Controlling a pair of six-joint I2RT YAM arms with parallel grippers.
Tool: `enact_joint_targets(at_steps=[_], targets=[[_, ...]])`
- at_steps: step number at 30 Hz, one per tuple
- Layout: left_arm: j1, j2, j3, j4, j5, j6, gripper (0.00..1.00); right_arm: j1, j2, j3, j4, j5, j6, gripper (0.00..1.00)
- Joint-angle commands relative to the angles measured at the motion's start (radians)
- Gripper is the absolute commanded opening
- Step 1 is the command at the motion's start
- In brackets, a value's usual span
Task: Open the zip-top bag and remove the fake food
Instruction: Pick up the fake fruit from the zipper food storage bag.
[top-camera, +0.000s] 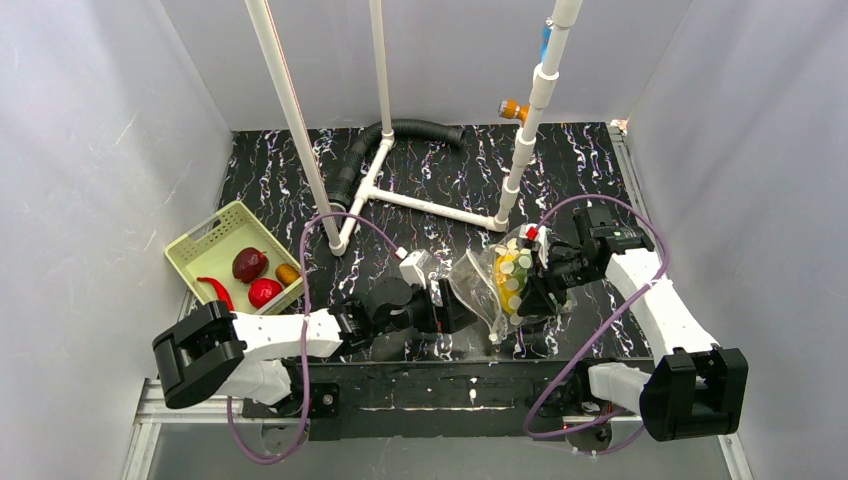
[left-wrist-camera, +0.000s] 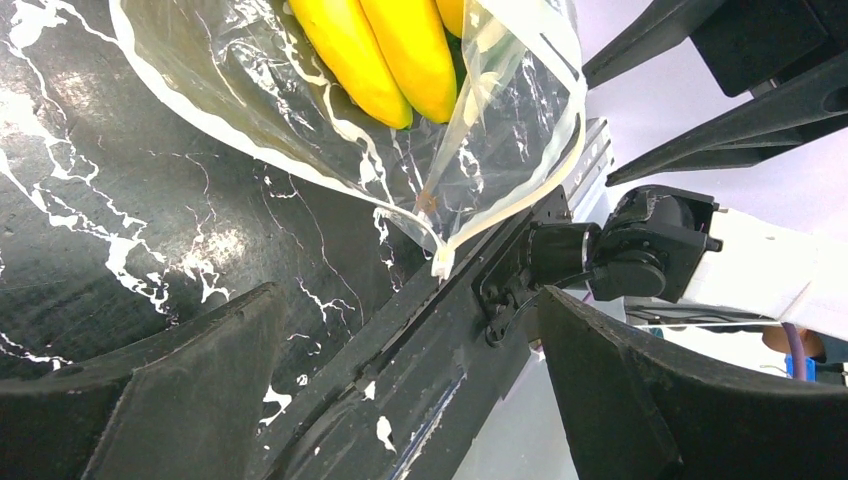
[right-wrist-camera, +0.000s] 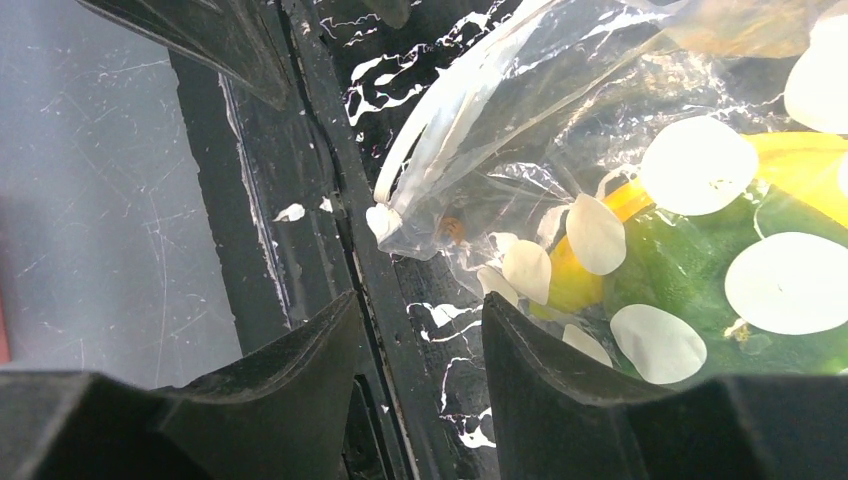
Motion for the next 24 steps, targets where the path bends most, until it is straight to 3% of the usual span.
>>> enact_joint_targets(at_steps=[1, 24], targets=[[-0.011, 0.014, 0.037, 0.056, -0.046, -0.004, 0.95, -0.013, -0.025, 0.041, -0.013, -0.028, -0.019, 0.56], [-0.044, 0.133, 0.086, 0.111, -0.070, -0.028, 0.92, -0.022, -0.038, 0.037, 0.011, -0.028, 0.007, 0.55]])
